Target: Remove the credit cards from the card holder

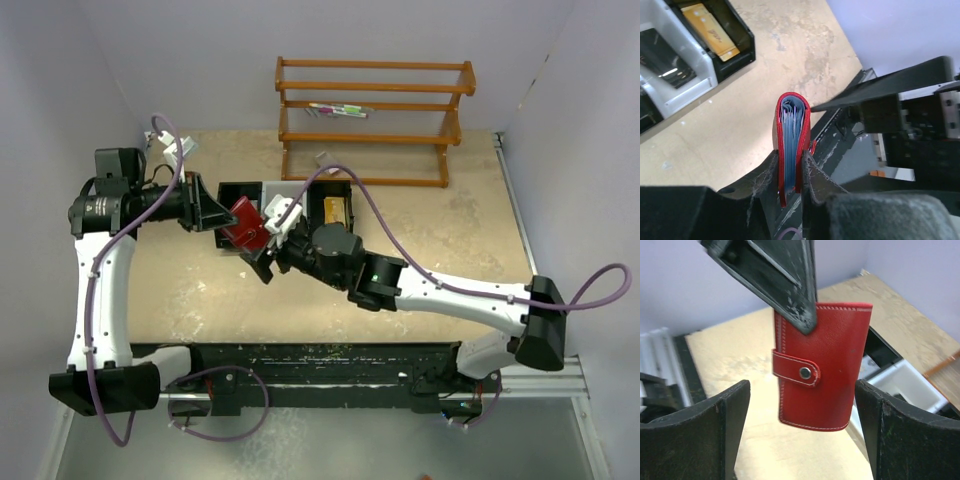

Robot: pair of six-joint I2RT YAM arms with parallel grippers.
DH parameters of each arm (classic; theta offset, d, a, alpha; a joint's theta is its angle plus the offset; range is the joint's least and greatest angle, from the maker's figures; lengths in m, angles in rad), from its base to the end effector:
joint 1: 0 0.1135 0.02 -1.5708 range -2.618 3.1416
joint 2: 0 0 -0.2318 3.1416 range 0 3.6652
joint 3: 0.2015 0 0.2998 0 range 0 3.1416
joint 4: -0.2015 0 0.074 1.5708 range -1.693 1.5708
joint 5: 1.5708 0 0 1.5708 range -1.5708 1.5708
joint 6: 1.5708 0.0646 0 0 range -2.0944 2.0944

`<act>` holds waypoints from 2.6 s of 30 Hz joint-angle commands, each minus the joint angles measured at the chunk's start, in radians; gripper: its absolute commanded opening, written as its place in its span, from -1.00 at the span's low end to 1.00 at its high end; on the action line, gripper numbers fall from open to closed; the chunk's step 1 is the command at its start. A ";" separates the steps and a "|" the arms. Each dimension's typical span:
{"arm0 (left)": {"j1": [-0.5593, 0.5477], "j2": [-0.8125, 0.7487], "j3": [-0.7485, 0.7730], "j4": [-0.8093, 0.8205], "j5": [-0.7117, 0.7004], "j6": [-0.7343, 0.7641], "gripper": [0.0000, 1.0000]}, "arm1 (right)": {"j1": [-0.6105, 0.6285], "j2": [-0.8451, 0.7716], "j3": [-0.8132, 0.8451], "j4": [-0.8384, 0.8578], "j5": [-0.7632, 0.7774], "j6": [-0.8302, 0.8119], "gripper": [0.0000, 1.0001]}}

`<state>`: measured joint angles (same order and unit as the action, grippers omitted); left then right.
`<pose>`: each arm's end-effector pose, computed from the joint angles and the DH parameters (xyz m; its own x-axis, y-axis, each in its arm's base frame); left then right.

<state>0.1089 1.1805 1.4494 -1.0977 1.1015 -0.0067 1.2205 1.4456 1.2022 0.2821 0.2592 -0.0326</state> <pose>0.2735 -0.0281 0.3877 -0.7364 -0.0836 -0.6713 0.5451 0.5145 -0.6619 0.1621 0.3953 0.3362 0.0400 0.0177 -0.9990 -0.8191 0.5732 -0.0227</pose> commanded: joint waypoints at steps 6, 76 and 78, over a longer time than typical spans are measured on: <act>-0.002 -0.027 0.076 -0.021 0.097 0.028 -1.00 | -0.230 -0.191 -0.065 0.113 -0.581 0.390 0.91; -0.008 -0.002 0.020 -0.264 0.243 0.722 0.78 | -0.291 0.197 0.668 -1.000 -0.894 -0.021 -1.00; -0.015 0.009 0.017 -0.286 0.264 0.734 0.67 | -0.291 0.210 0.701 -1.002 -0.897 -0.021 -1.00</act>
<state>0.1070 1.1736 1.4487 -1.3849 1.2694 0.7258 0.9295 1.6463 1.8198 -0.7185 -0.6384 -0.0311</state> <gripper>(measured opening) 0.872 0.187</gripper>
